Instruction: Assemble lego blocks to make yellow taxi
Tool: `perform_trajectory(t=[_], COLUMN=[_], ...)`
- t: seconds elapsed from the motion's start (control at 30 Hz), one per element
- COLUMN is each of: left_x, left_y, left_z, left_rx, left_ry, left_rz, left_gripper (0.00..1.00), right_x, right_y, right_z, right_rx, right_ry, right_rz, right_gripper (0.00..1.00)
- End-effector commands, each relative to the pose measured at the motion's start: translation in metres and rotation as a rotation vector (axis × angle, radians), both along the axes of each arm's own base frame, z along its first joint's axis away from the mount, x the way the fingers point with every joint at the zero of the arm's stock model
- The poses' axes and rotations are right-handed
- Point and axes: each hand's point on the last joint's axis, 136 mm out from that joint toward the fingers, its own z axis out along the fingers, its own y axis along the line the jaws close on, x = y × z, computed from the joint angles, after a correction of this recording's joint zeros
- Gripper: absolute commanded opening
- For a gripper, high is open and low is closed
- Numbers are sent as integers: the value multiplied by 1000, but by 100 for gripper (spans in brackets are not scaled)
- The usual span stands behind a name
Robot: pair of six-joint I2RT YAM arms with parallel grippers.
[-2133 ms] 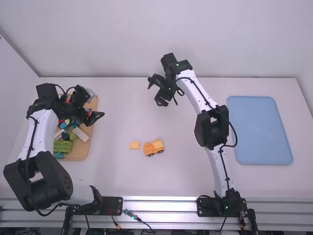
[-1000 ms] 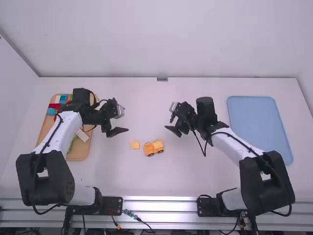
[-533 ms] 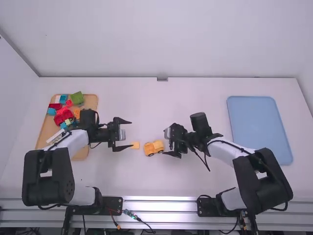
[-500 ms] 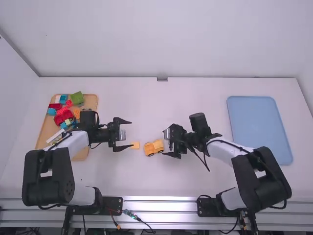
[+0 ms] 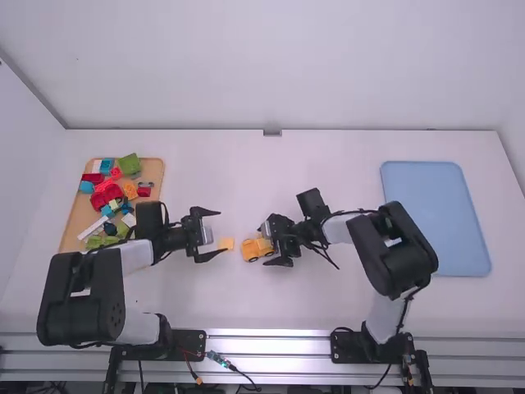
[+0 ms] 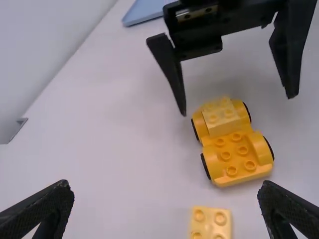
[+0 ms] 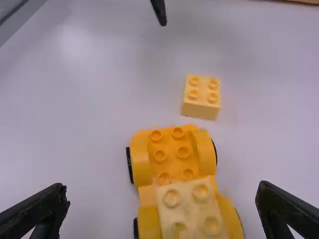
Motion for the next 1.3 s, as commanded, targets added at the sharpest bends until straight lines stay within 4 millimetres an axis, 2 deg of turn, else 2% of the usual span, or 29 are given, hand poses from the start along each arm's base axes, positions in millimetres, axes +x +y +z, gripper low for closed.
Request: perform_trajectory(t=[0.0,0.2,0.3,0.53,0.67,0.77,0.8,0.87,1.03,1.1,1.27], left_x=[-5,-1,5,8,9,9,10,10,11,11,10], left_y=[-3,-3,-1,0,0,0,0,0,0,0,0], left_z=[3,7,12,15,15,16,16,16,17,17,16], left_rx=[-44,-44,-66,-71,-69,-69,-71,-71,-71,-71,-70], left_ry=[21,17,51,65,60,56,57,56,52,52,56], left_rz=[-12,-10,13,22,21,20,22,22,22,22,23], left_gripper=[99,99,99,99,99,99,99,99,99,99,99], right_x=[4,1,1,1,0,1,3,5,4,8,23], right_y=[4,7,5,16,14,13,12,12,15,13,-2], right_z=[-12,-13,-15,-31,-32,-34,-36,-39,-46,-49,-53], right_rx=[-19,53,53,20,15,2,-13,-30,-79,-103,-134], right_ry=[14,96,78,47,68,62,61,67,64,54,102], right_rz=[-2,25,26,-21,-33,-39,-53,-69,-91,-113,-211], right_gripper=[99,99,100,93,91,84,78,77,56,52,52])
